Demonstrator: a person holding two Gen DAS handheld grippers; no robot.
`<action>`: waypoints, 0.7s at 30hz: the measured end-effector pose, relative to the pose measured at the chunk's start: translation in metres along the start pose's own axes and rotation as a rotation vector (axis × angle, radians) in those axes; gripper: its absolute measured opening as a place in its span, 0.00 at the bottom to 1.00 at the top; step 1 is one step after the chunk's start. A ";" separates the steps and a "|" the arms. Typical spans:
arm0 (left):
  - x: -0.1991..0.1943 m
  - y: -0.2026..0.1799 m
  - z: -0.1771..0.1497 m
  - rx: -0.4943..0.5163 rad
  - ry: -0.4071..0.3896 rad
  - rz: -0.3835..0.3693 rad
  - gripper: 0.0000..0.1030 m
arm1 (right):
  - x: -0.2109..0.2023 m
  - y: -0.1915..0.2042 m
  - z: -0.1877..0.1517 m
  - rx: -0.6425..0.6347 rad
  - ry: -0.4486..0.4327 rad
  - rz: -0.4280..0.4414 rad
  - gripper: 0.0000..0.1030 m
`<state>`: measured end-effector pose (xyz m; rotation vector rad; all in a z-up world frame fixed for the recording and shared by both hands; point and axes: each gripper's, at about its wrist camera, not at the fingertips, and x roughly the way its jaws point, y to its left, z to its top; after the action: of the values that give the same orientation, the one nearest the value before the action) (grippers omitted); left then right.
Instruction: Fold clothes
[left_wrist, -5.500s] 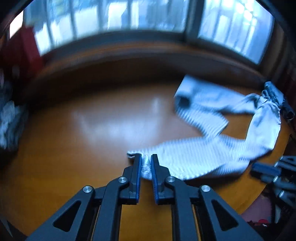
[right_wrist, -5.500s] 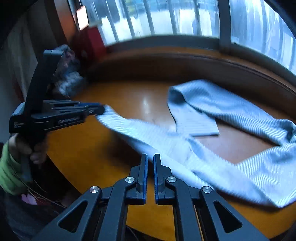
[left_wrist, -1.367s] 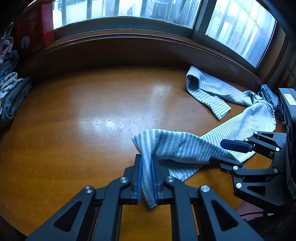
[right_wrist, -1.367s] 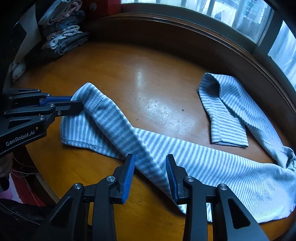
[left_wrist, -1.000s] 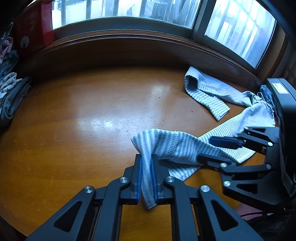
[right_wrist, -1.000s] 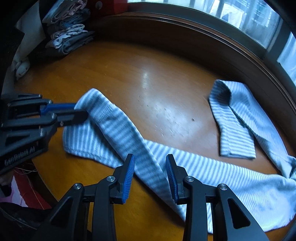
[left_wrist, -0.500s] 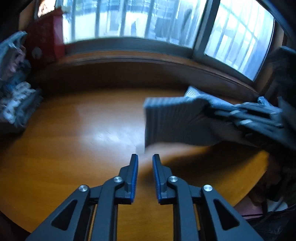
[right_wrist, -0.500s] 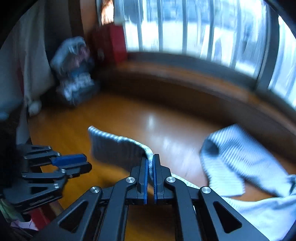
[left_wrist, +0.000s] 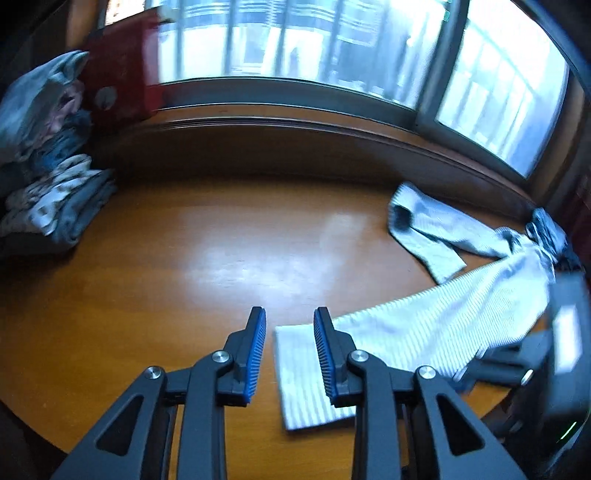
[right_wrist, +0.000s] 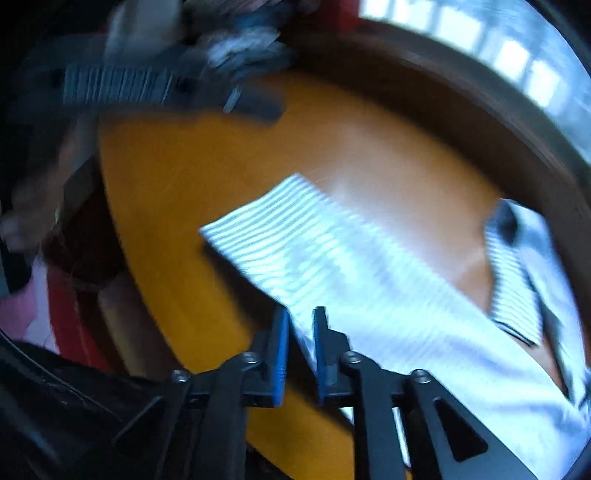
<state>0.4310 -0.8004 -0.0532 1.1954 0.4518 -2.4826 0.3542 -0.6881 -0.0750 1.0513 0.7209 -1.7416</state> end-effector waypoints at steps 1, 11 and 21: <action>0.006 -0.007 -0.001 0.016 0.016 -0.015 0.24 | -0.008 -0.014 -0.005 0.059 -0.024 -0.009 0.34; 0.062 -0.061 -0.030 0.120 0.182 -0.052 0.24 | -0.048 -0.185 -0.155 0.744 -0.008 -0.367 0.44; 0.068 -0.086 -0.031 0.107 0.194 0.084 0.41 | -0.066 -0.224 -0.215 0.769 -0.022 -0.388 0.44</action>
<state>0.3740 -0.7222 -0.1142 1.4743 0.3138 -2.3570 0.2312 -0.3983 -0.1121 1.4554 0.2257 -2.4569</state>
